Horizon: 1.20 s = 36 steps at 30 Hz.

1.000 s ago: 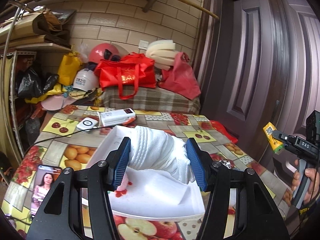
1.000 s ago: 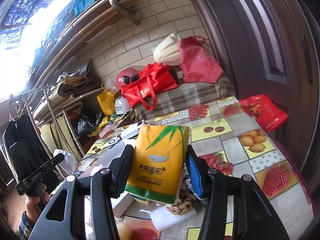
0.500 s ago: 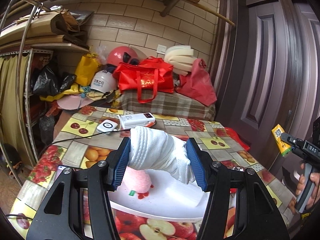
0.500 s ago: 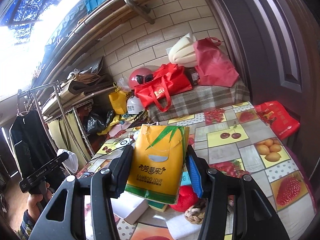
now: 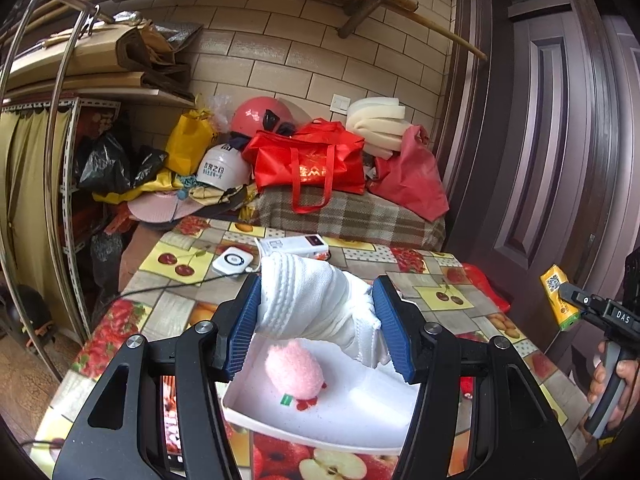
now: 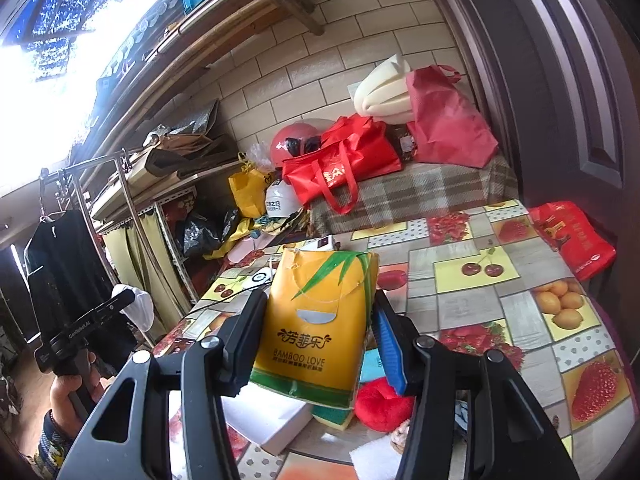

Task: Organize soft objects
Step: 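Carry the white sock and yellow tissue pack over the white box, then open the left gripper to drop the sock in the box while the right drops the tissue pack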

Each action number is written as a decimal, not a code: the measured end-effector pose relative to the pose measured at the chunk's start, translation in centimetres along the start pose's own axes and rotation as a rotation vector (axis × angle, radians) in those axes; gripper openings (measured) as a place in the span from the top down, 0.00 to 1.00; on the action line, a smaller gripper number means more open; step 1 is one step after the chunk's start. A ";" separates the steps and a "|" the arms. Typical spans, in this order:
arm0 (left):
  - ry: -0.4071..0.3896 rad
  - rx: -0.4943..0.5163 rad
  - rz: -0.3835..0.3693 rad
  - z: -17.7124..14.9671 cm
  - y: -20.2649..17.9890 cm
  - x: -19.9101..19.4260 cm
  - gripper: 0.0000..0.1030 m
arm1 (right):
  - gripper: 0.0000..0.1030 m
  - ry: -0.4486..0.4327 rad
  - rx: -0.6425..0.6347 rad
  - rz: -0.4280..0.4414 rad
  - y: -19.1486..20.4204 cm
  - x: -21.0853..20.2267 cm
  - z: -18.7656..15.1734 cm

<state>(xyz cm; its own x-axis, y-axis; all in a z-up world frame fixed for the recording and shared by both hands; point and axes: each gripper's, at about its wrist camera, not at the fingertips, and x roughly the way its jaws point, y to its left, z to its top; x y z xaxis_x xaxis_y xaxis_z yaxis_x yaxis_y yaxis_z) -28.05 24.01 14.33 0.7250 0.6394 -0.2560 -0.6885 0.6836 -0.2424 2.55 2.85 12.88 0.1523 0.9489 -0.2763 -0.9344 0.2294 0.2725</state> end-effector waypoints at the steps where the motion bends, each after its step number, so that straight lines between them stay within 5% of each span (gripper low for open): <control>1: -0.001 0.006 0.004 0.3 -0.1 0.1 0.44 | 0.49 0.002 0.000 0.007 0.1 0.2 0.1; 14: 0.074 0.005 -0.020 0.7 -2.4 4.9 0.44 | 0.49 0.048 -0.043 0.084 3.5 4.7 0.5; 22: 0.097 0.072 0.065 -3.2 -4.0 11.5 0.44 | 0.49 0.111 -0.055 0.060 4.4 10.6 -1.5; 29: 0.175 -0.023 0.102 -4.7 -1.8 14.3 0.42 | 0.49 0.220 -0.038 0.014 4.0 15.9 -3.4; 31: 0.176 -0.033 0.113 -4.9 -1.4 14.4 0.28 | 0.48 0.237 -0.020 0.011 3.9 16.8 -3.9; 32: 0.174 -0.042 0.123 -5.0 -1.2 14.3 0.22 | 0.40 0.244 -0.014 0.007 3.9 17.2 -4.0; 33: 0.163 -0.051 0.134 -5.2 -1.0 14.2 0.12 | 0.21 0.252 -0.008 0.003 3.8 17.6 -4.2; 34: 0.147 -0.054 0.144 -5.2 -1.0 13.9 0.04 | 0.16 0.252 0.001 0.006 3.7 17.6 -4.4; 36: 0.108 -0.051 0.162 -5.2 -1.0 13.3 0.00 | 0.15 0.227 0.013 0.004 3.4 17.2 -4.6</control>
<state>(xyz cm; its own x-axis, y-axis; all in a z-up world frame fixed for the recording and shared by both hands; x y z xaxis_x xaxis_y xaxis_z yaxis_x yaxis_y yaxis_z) -17.88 30.02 6.33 0.6004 0.6959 -0.3940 -0.7979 0.5544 -0.2366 0.47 18.95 4.82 0.0711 0.8768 -0.4756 -0.9304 0.2302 0.2853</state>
